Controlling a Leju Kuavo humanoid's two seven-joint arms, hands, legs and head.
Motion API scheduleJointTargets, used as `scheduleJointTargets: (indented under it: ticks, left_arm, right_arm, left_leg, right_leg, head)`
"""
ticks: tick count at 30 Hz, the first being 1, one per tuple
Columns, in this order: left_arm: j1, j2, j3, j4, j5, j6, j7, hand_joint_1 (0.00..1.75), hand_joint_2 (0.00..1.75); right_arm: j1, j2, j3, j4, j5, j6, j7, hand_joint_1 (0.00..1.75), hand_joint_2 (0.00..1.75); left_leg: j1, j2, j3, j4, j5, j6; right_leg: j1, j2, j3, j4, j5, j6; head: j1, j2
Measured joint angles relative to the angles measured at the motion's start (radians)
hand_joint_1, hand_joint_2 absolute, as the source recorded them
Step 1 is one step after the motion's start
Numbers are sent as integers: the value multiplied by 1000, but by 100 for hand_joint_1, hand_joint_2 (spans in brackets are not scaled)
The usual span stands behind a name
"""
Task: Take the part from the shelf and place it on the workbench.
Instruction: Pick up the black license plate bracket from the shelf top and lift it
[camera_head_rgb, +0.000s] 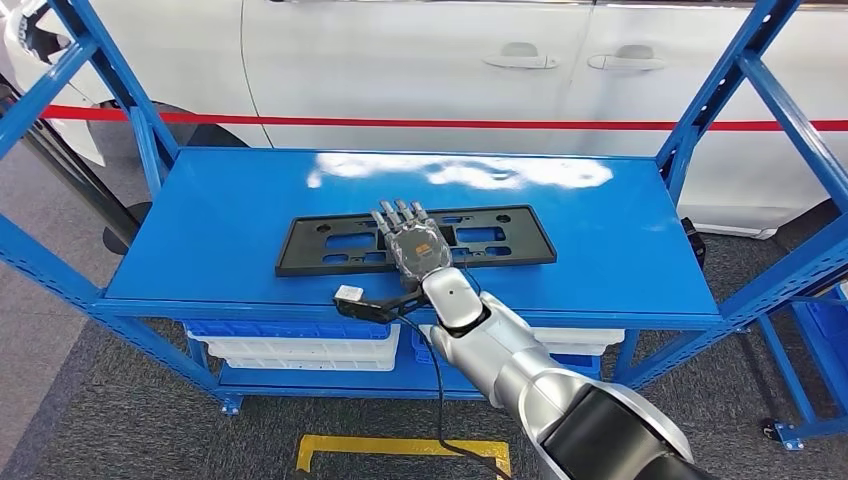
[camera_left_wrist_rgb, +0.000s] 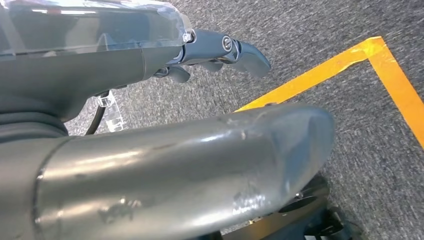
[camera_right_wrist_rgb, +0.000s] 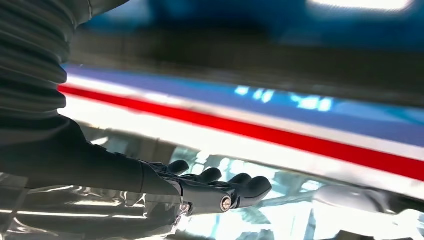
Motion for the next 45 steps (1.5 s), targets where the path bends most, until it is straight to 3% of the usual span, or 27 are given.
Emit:
scheduleJointTargets:
  ticks: [5, 16, 22, 28, 38, 45]
  left_arm:
    - [-3, -2, 0, 0, 9, 0, -1, 0, 0]
    - [-4, -2, 0, 0, 17, 3, 2, 0, 0]
    - [12, -1, 0, 0, 32, 18, 19, 0, 0]
    - [19, 5, 0, 0, 47, 30, 11, 0, 0]
    - [3, 1, 0, 0, 62, 33, -21, 0, 0]
    - [3, 0, 0, 0, 67, 35, -23, 0, 0]
  right_arm:
    - [-63, -39, 13, 38, 44, 28, 33, 0, 175]
    - [-78, -68, 20, 71, 60, 54, 85, 0, 175]
    - [-70, -174, 14, 98, 74, 74, 165, 0, 175]
    - [-44, -258, -20, 110, 50, 35, 162, 0, 175]
    - [-14, -231, -49, 96, 32, 4, 60, 0, 175]
    - [-4, -209, -64, 86, 30, -1, 41, 0, 175]
  left_leg:
    - [0, 0, 0, 0, 0, 0]
    - [0, 0, 0, 0, 0, 0]
    - [0, -3, 0, 0, 0, 1]
    - [-1, 2, 2, 1, -1, 2]
    - [0, 5, 8, 0, -2, 2]
    - [0, 5, 10, 0, -1, 2]
  right_leg:
    - [0, 0, 1, 0, 0, 0]
    - [0, 0, 0, 0, 0, 0]
    - [-1, -2, 1, 0, 0, 0]
    - [-2, 2, 2, -1, 1, 2]
    - [0, 4, 7, -1, 1, 2]
    - [0, 4, 10, -1, 1, 2]
  head:
    - [0, 0]
    - [0, 0]
    - [0, 0]
    - [0, 0]
    - [0, 0]
    - [0, 0]
